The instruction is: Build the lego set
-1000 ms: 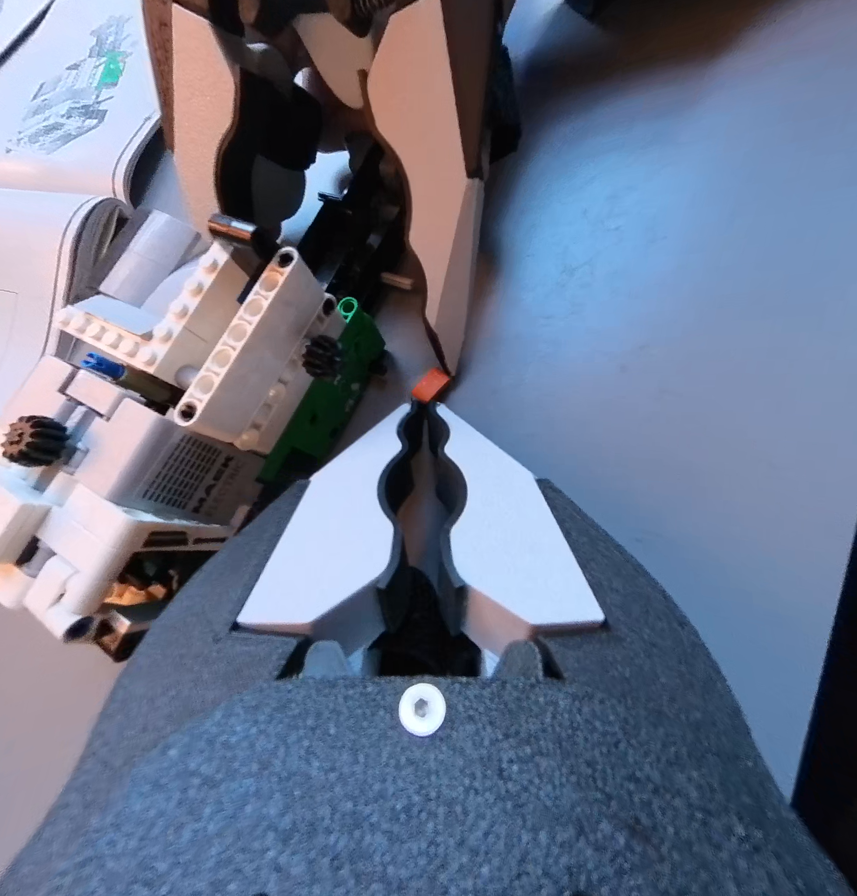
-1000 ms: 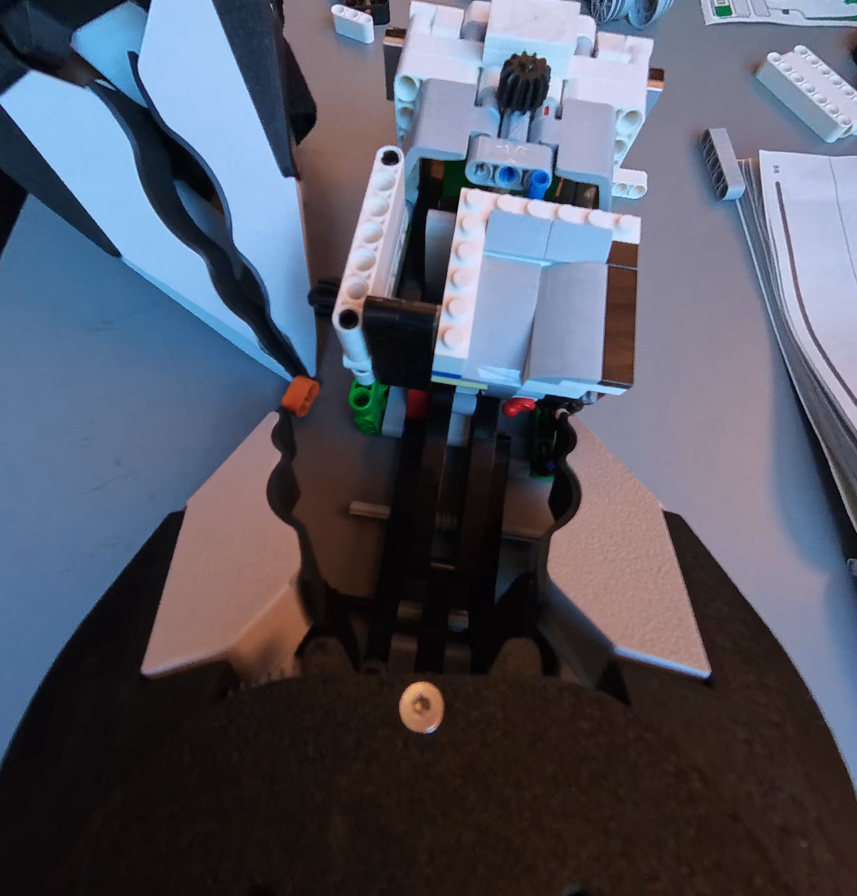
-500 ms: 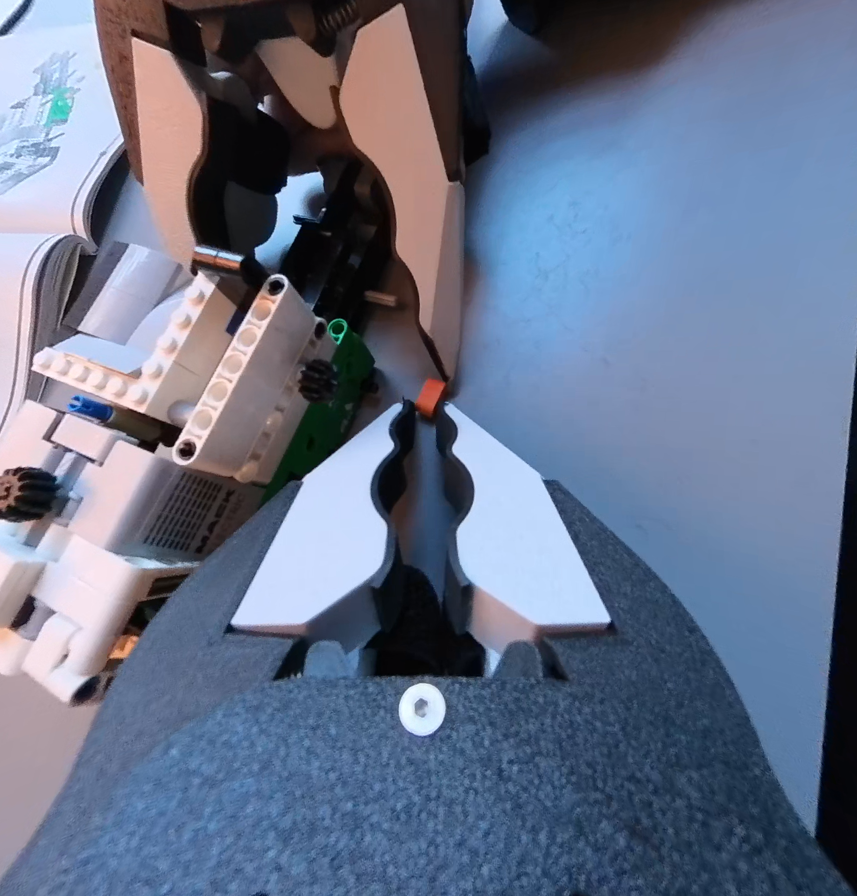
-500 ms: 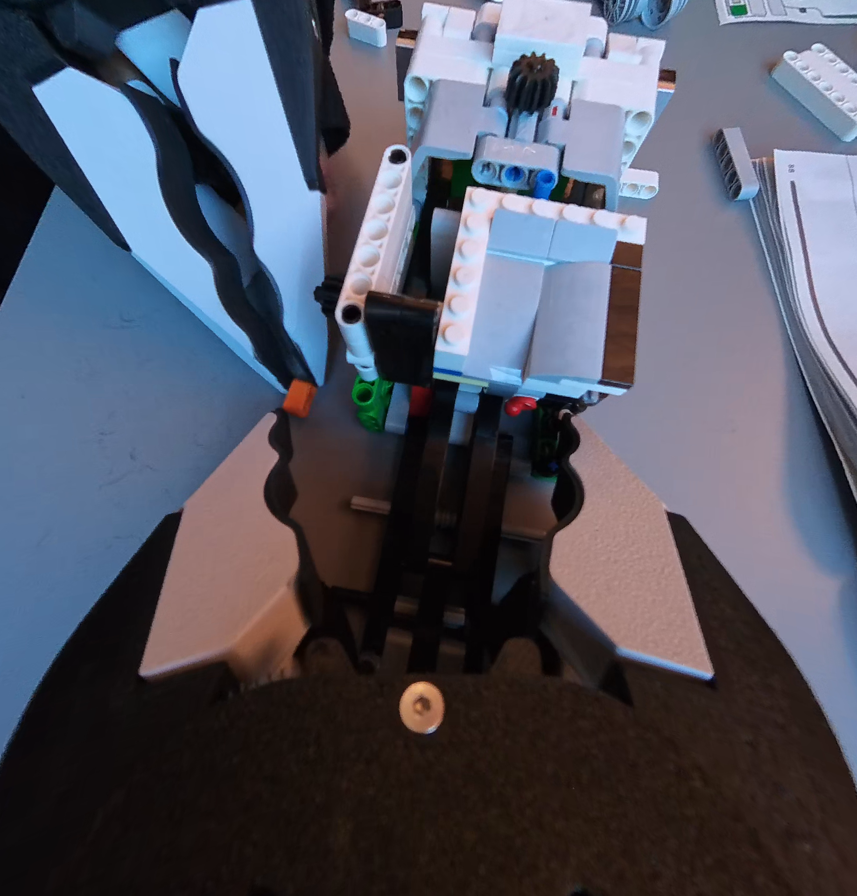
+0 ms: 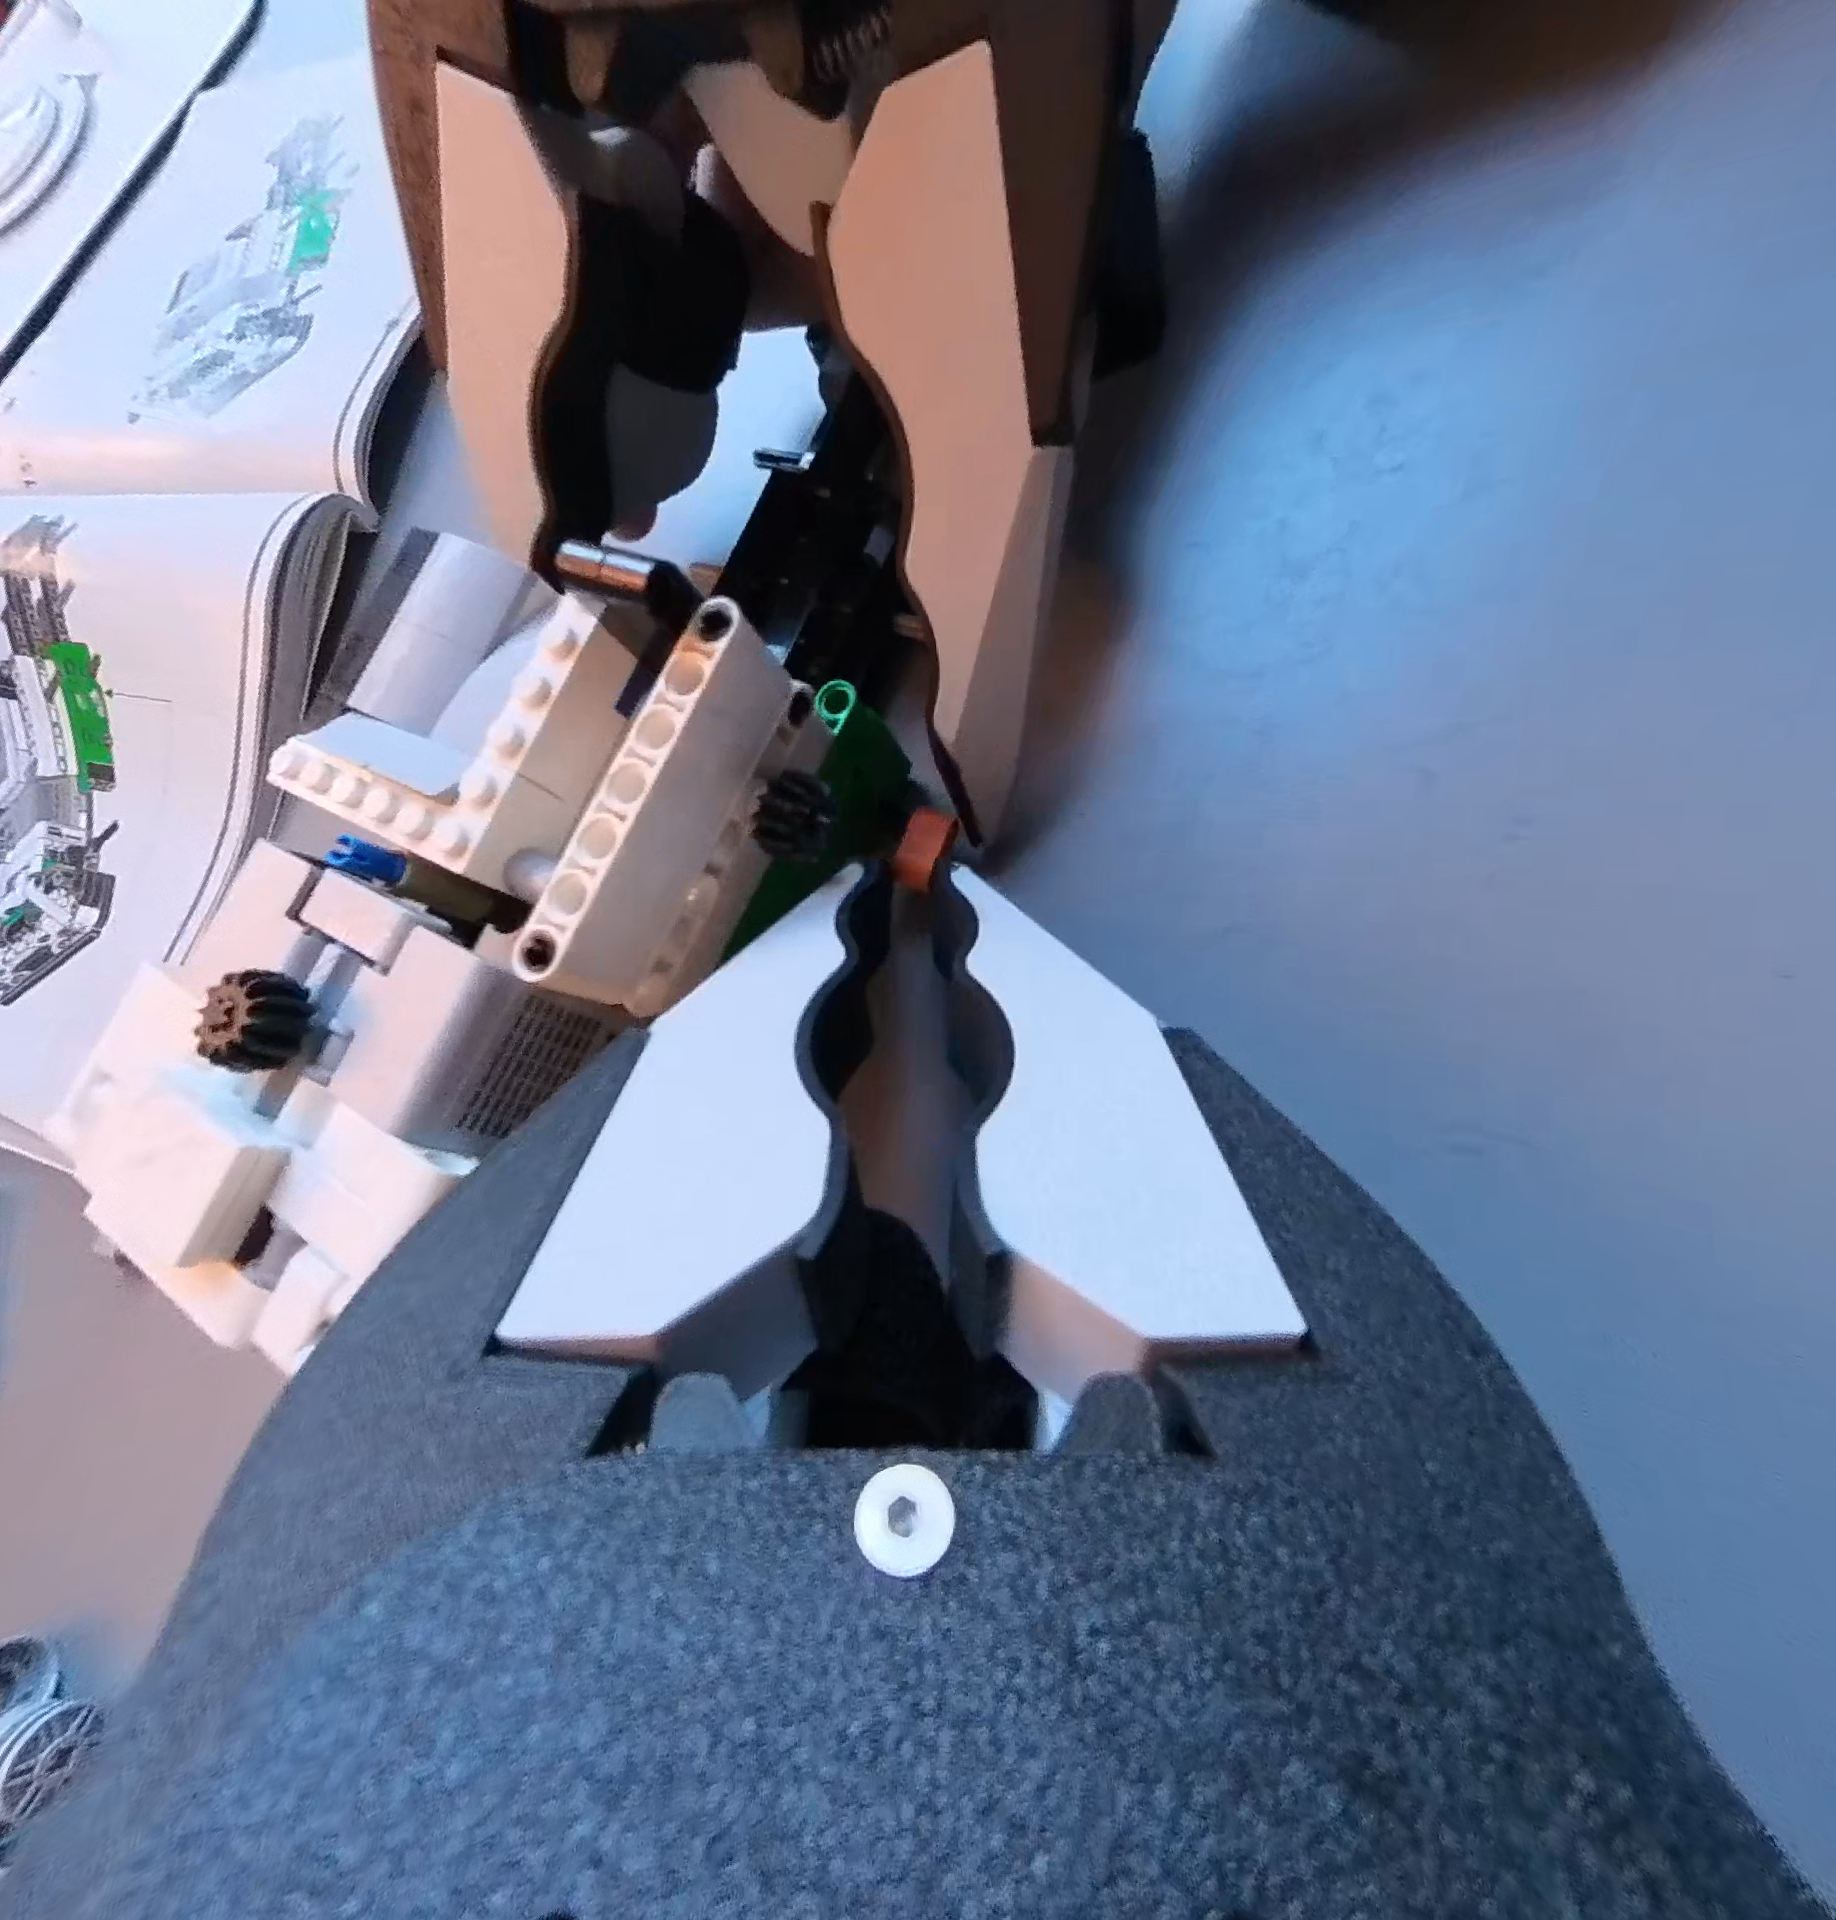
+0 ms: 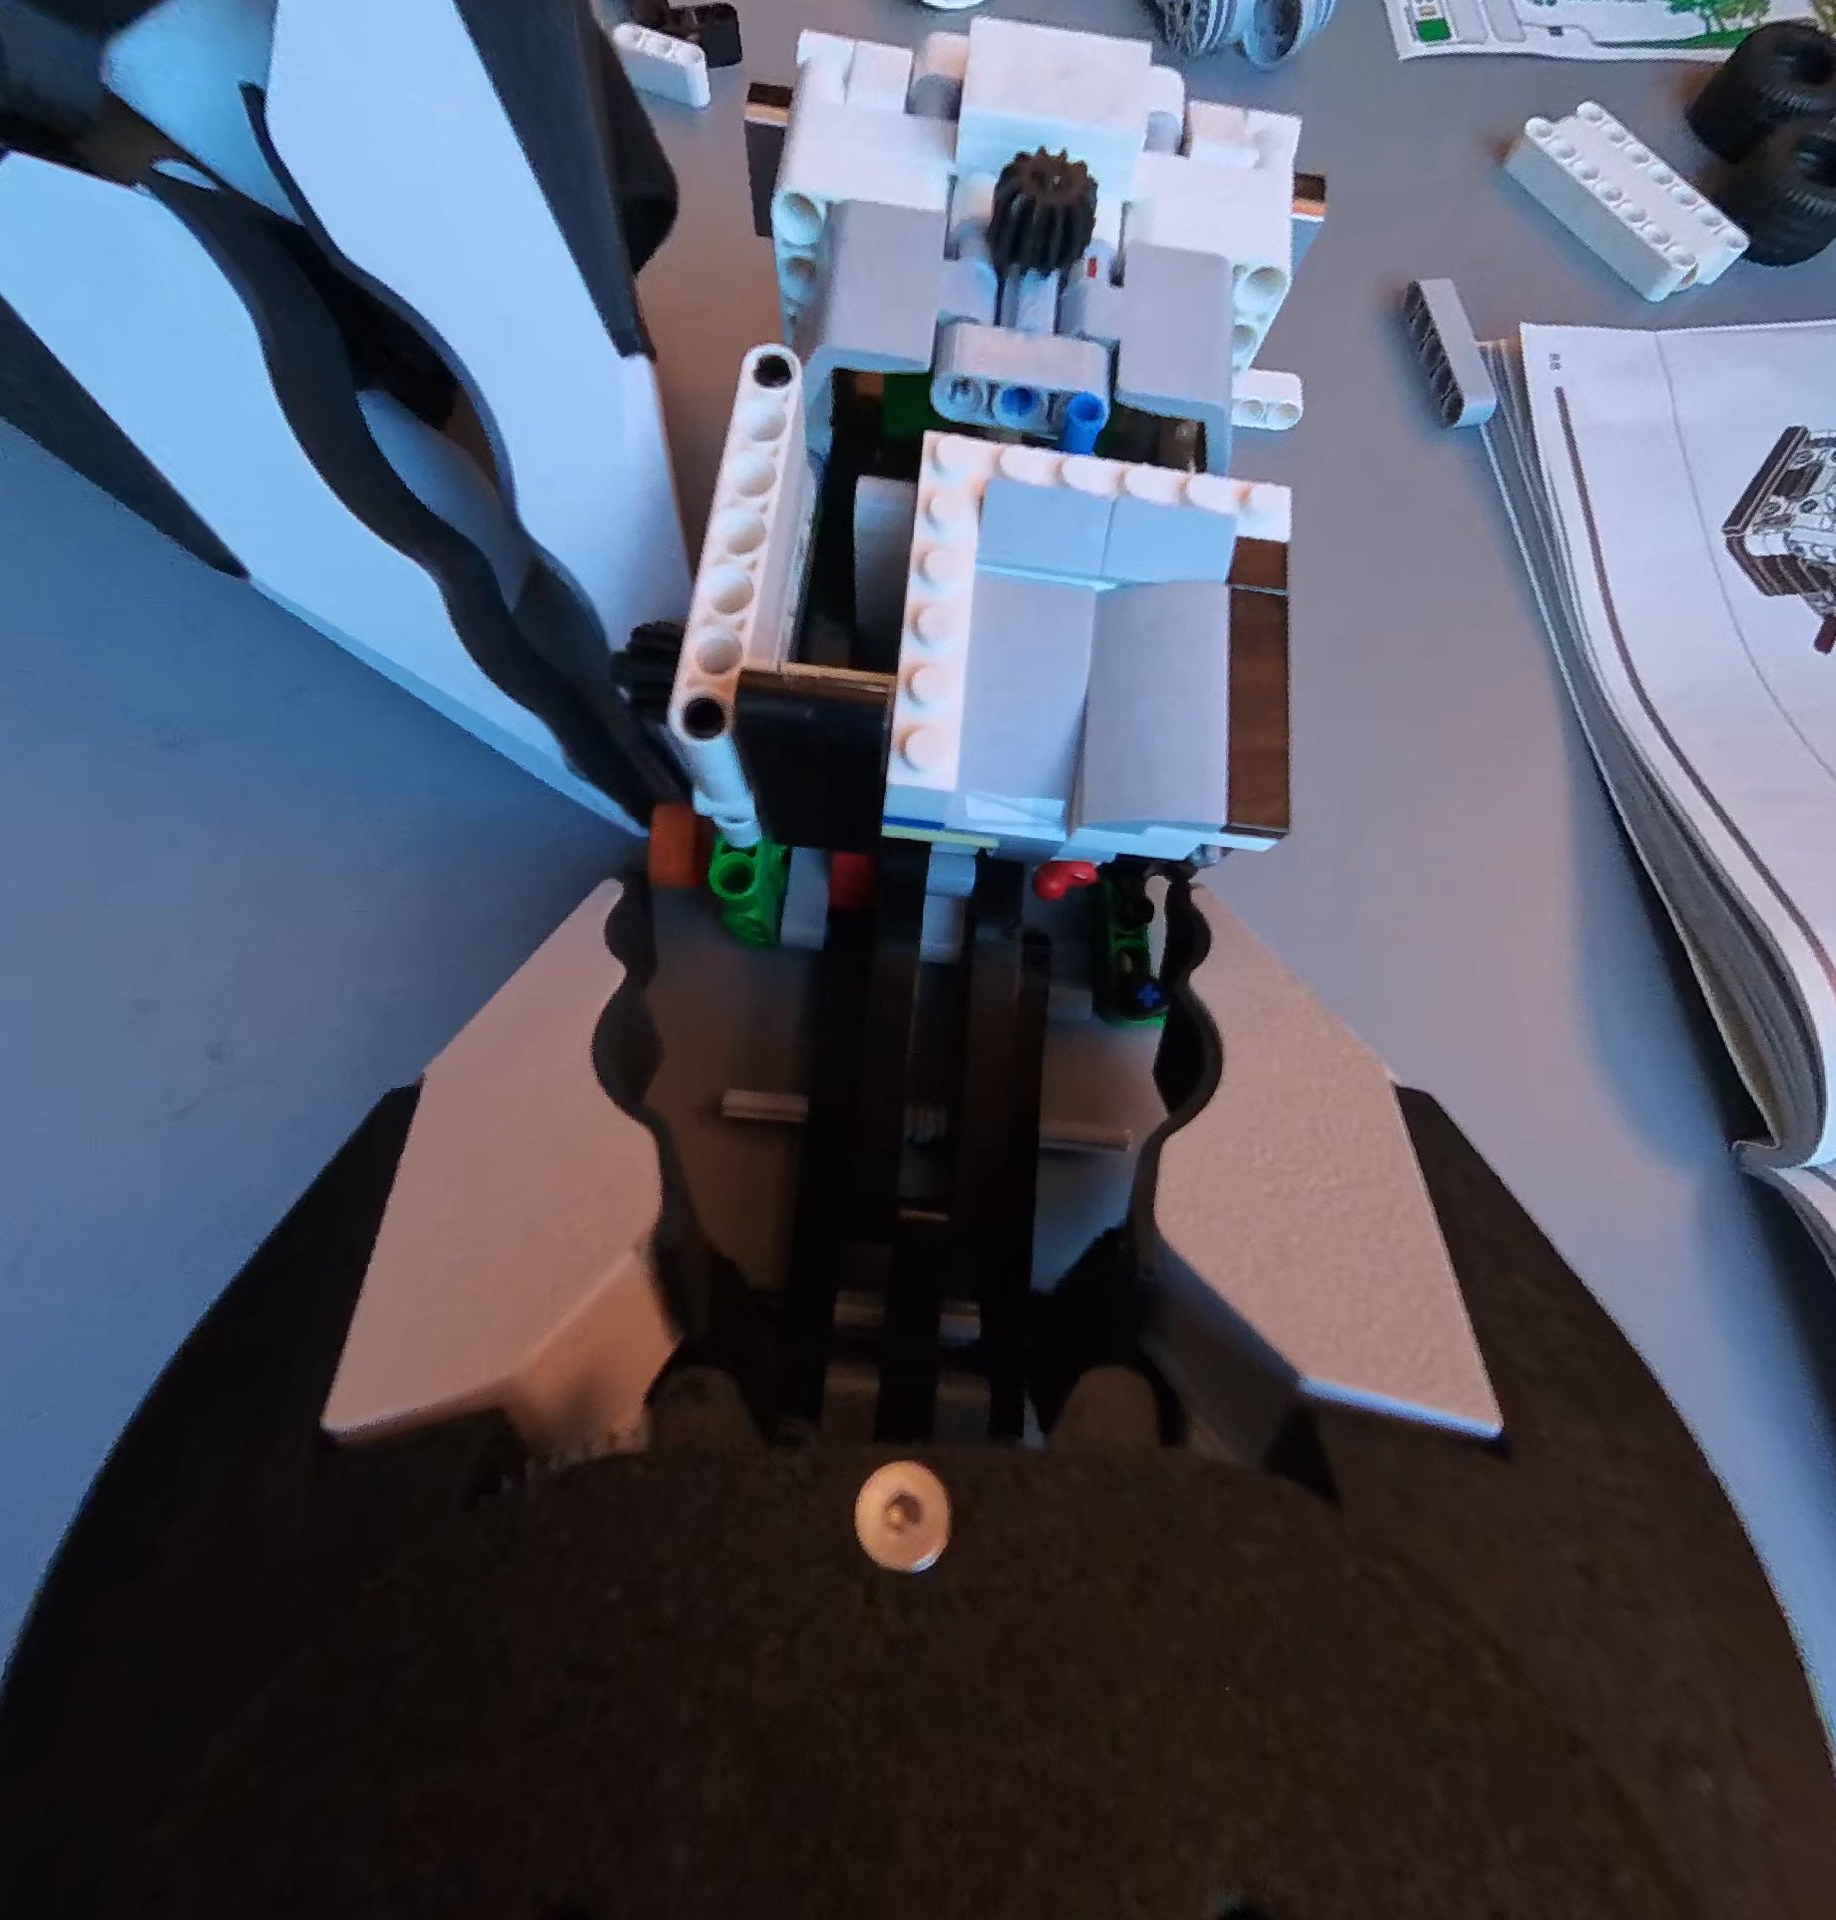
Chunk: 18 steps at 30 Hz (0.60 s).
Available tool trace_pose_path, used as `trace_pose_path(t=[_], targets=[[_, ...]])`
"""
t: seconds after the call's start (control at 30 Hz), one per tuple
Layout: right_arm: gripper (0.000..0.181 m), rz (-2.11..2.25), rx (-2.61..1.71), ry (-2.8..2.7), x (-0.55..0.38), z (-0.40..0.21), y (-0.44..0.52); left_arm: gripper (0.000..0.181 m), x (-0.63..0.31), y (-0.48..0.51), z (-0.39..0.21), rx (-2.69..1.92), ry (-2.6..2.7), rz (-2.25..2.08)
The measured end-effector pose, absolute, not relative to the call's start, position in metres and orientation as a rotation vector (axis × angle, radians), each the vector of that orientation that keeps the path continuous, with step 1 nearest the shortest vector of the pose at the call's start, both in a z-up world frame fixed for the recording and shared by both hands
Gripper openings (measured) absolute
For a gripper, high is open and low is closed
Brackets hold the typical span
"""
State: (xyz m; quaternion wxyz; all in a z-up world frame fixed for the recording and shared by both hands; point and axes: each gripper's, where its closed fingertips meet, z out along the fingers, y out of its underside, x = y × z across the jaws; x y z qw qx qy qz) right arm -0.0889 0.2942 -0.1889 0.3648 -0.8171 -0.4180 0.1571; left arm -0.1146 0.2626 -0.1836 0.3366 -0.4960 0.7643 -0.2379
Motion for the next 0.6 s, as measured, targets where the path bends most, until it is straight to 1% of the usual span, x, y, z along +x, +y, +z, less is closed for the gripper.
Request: trace_pose_path(t=[0.6], targets=[[0.09, 0.42, -2.107, -1.052, -0.0894, -0.1915, 0.2957, 0.005, -0.1123, 0.2644, -0.184, -1.278, 2.006, -0.602]])
